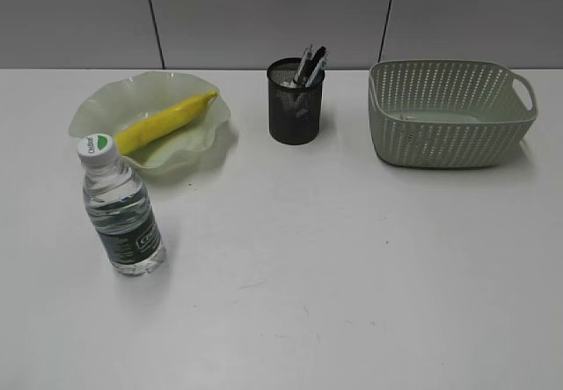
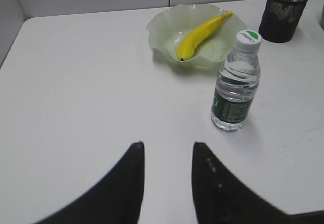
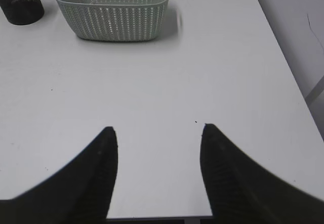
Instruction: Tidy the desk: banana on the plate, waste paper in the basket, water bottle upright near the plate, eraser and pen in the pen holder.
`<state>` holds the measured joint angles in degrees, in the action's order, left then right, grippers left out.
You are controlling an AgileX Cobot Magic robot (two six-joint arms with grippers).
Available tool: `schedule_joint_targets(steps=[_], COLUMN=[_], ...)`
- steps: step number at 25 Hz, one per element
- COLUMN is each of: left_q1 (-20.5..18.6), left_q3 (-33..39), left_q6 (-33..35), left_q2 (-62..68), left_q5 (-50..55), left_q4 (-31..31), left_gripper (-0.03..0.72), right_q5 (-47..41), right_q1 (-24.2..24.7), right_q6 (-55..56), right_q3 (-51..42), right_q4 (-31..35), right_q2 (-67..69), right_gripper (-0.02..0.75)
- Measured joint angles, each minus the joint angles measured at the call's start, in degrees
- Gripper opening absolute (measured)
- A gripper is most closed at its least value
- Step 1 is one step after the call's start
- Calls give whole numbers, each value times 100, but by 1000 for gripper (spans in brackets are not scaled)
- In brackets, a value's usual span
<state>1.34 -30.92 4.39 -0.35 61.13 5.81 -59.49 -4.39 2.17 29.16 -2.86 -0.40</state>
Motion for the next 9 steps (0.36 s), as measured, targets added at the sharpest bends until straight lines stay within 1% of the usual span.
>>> schedule_joint_targets(steps=[9], left_q1=[0], left_q3=[0], left_q6=[-11], left_q2=[0], left_q5=[-24], left_q4=[-39], left_gripper=[239], right_q5=[0], right_q1=[0], right_q6=[6], right_q3=[0], right_q4=[0], right_q2=[0], right_gripper=[423])
